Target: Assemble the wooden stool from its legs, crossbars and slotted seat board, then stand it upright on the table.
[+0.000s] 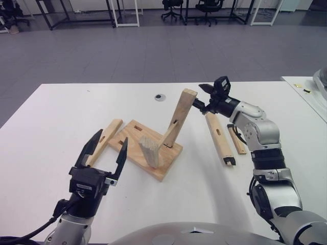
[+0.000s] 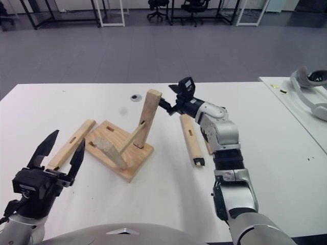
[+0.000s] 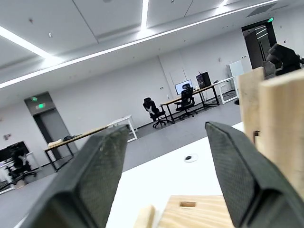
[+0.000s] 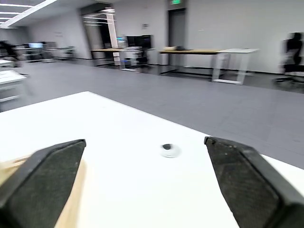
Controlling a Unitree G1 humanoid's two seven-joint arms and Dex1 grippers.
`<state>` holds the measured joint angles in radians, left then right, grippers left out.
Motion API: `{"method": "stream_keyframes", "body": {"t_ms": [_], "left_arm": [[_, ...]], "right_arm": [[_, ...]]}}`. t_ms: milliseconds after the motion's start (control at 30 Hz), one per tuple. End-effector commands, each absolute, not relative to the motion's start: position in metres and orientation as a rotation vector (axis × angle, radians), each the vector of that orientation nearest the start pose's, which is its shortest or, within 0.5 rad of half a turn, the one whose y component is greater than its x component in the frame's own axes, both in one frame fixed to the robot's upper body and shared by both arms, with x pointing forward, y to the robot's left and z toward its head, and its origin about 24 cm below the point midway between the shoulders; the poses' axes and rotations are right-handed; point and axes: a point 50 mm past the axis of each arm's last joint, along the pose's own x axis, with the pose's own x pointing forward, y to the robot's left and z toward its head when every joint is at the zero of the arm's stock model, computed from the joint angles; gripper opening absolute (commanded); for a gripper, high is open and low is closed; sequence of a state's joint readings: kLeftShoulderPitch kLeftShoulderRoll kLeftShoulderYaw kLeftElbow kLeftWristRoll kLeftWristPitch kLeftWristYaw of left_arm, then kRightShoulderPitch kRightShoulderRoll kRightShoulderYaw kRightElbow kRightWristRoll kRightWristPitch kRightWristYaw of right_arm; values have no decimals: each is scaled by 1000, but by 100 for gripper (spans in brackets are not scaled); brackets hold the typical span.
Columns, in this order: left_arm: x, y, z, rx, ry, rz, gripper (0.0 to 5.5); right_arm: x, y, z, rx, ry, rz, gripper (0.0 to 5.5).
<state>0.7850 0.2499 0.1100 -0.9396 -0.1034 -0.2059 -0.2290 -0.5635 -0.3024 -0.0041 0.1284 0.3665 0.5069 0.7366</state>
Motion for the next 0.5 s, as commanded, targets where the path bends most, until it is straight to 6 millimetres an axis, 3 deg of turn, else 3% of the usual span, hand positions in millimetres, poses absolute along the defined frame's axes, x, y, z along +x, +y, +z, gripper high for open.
{"method": "stream_keyframes", "body": {"t_ms": [33,167,300,400,500], "left_arm": [[102,199,162,252,-294,-196,294],[103,217,168,226,-244,-320,294],[109,234,178,230,-224,-333,294],[95,206,156,194,-185,-349,294],[90,197,149,192,-185,-333,294]], "right_arm": [[325,-133,140,66,95,924,465],[325,-131,144,66,90,923,465],[326,-132,144,36,88,886,465],[334,-157,160,43,36,762,465],[336,-161,184,61,-49,723,465]]}}
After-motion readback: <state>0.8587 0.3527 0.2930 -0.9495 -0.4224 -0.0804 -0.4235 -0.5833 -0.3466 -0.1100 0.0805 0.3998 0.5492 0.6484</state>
